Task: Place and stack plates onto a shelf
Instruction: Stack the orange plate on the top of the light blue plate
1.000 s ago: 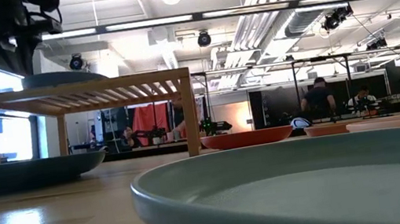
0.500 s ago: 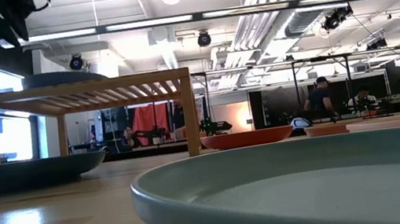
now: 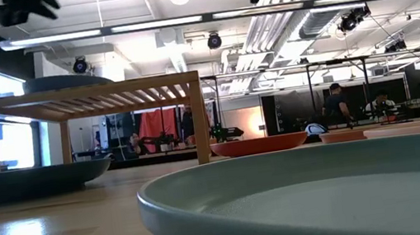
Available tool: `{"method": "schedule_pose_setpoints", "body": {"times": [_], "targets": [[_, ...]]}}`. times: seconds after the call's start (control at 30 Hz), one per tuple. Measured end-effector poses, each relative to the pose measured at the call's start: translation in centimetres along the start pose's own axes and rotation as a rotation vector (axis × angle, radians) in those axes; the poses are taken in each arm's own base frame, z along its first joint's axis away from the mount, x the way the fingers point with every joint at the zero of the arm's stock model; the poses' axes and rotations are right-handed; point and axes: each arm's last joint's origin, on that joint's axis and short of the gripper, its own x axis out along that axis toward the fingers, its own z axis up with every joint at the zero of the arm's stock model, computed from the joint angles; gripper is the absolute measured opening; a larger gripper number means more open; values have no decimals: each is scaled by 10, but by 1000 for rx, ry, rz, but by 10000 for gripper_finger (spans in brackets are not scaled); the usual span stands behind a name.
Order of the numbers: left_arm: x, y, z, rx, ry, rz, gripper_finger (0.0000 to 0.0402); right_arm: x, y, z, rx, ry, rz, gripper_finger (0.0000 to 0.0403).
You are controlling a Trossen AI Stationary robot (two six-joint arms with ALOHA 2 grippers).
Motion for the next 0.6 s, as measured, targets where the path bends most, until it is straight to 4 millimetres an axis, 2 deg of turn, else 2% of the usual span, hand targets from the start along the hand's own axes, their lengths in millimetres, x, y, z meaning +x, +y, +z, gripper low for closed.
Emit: {"method": "schedule_pose_setpoints", "body": {"times": [0.3, 0.43, 0.6], "targets": [[18, -23, 0, 212, 92, -108, 86, 36, 8, 13, -95, 52, -2, 124], [21, -32, -6, 275, 132, -151, 86, 47, 5, 17, -132, 76, -10, 124], [21, -36, -9, 264, 143, -158, 86, 50, -8, 20, -162, 88, -13, 124]]}}
